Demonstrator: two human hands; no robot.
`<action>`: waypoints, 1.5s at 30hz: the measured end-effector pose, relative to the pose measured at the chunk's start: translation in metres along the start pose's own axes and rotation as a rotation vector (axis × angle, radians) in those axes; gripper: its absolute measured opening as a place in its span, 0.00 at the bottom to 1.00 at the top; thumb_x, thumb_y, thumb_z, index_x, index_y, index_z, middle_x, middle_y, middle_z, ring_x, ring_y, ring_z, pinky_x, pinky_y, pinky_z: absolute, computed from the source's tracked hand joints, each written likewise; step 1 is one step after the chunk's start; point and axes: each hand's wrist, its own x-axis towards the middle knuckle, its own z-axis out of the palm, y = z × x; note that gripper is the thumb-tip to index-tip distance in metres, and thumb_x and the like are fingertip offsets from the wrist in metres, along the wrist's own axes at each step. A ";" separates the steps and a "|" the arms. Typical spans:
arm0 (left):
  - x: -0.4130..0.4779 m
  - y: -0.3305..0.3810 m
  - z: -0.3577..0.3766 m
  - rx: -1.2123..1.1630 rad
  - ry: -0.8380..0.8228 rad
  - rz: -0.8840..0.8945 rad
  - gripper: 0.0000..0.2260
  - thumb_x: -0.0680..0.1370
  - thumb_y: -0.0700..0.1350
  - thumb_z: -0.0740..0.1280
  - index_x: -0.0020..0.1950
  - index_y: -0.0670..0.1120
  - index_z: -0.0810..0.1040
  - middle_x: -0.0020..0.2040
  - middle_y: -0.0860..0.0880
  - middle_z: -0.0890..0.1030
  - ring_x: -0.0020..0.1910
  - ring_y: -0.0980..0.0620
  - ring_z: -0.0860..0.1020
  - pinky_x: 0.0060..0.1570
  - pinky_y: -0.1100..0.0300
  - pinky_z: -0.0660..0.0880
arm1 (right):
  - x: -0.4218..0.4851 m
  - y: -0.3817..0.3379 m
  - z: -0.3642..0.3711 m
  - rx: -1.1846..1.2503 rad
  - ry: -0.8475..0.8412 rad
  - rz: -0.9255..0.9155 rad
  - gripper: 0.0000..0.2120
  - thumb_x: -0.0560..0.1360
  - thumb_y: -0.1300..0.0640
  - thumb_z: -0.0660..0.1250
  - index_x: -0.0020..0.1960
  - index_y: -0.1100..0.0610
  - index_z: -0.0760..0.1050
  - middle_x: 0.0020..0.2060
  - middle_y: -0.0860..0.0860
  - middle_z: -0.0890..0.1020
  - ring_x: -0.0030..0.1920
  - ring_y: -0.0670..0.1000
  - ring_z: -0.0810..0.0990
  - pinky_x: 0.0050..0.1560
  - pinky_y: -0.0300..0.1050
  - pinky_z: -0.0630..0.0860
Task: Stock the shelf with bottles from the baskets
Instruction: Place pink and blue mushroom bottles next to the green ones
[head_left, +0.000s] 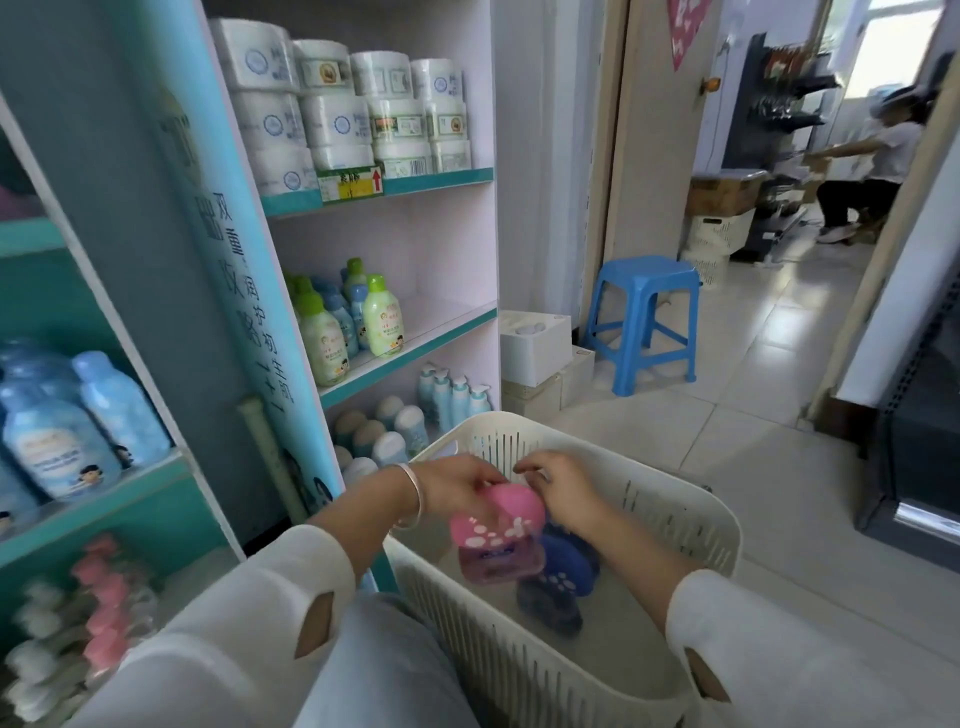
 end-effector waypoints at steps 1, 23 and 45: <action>-0.007 0.001 -0.008 -0.048 0.044 -0.002 0.20 0.75 0.41 0.68 0.67 0.43 0.72 0.61 0.42 0.77 0.58 0.45 0.77 0.61 0.52 0.74 | -0.002 -0.009 -0.003 0.035 0.012 -0.015 0.12 0.77 0.67 0.60 0.55 0.63 0.80 0.54 0.55 0.82 0.55 0.52 0.78 0.58 0.39 0.71; -0.213 -0.046 -0.123 -0.604 1.290 0.104 0.16 0.71 0.51 0.71 0.53 0.46 0.74 0.47 0.46 0.78 0.43 0.51 0.77 0.46 0.63 0.78 | 0.001 -0.291 0.051 0.544 -0.266 -0.493 0.21 0.68 0.63 0.75 0.56 0.53 0.70 0.47 0.46 0.80 0.48 0.44 0.79 0.52 0.33 0.75; -0.308 -0.128 -0.245 0.012 1.400 -0.392 0.20 0.76 0.34 0.57 0.69 0.39 0.66 0.61 0.39 0.75 0.55 0.40 0.75 0.51 0.54 0.72 | 0.116 -0.524 0.100 0.409 -0.158 -0.529 0.24 0.72 0.53 0.73 0.63 0.60 0.70 0.56 0.55 0.79 0.55 0.57 0.78 0.56 0.51 0.77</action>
